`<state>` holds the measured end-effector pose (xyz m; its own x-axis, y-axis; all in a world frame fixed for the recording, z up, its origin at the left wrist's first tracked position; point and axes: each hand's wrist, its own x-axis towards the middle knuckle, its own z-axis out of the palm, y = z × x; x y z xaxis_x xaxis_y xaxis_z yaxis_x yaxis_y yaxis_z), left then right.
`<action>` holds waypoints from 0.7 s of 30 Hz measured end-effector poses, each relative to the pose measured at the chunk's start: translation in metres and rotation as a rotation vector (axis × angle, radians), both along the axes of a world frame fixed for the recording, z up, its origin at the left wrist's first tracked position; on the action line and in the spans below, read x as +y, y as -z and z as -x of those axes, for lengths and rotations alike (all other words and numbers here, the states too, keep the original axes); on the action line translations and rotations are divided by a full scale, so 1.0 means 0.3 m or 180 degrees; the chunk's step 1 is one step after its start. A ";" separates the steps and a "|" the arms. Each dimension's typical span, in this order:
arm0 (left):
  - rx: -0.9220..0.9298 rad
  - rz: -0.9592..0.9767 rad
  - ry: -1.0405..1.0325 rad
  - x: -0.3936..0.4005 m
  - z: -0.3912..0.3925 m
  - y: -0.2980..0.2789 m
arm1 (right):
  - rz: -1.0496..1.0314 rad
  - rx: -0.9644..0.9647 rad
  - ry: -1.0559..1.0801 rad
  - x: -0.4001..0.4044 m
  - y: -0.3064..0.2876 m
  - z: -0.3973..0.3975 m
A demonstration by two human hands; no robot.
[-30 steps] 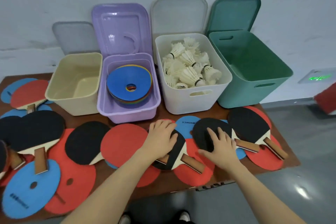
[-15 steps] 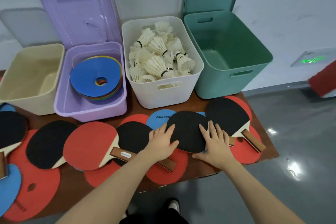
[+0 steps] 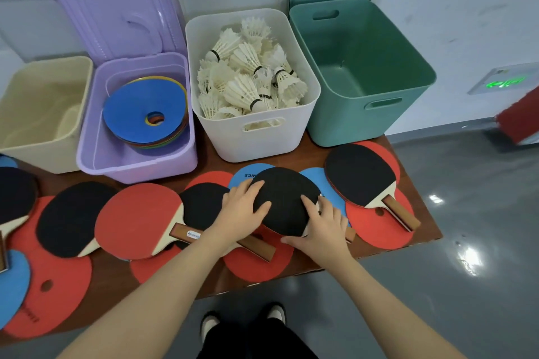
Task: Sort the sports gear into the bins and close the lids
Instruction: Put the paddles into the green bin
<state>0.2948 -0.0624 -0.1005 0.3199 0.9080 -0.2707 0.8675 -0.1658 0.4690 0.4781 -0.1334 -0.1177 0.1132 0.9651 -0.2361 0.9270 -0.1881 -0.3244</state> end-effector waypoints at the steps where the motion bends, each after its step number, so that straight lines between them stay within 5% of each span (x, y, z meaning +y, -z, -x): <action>1: 0.0207 0.0009 0.0085 0.005 0.013 0.003 | 0.0025 0.0013 -0.0022 0.000 0.000 0.002; 9: 0.0617 0.0123 0.0387 0.005 0.055 0.032 | 0.0451 -0.0085 -0.0918 0.076 0.008 -0.038; 21: 0.0450 -0.0051 0.0496 0.021 0.070 0.034 | 0.0324 -0.0129 -0.0837 0.076 -0.003 -0.027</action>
<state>0.2738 -0.0561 -0.1106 0.4167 0.8550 -0.3088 0.8877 -0.3096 0.3407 0.4862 -0.1105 -0.1167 -0.1265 0.9342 -0.3337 0.9601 0.0308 -0.2778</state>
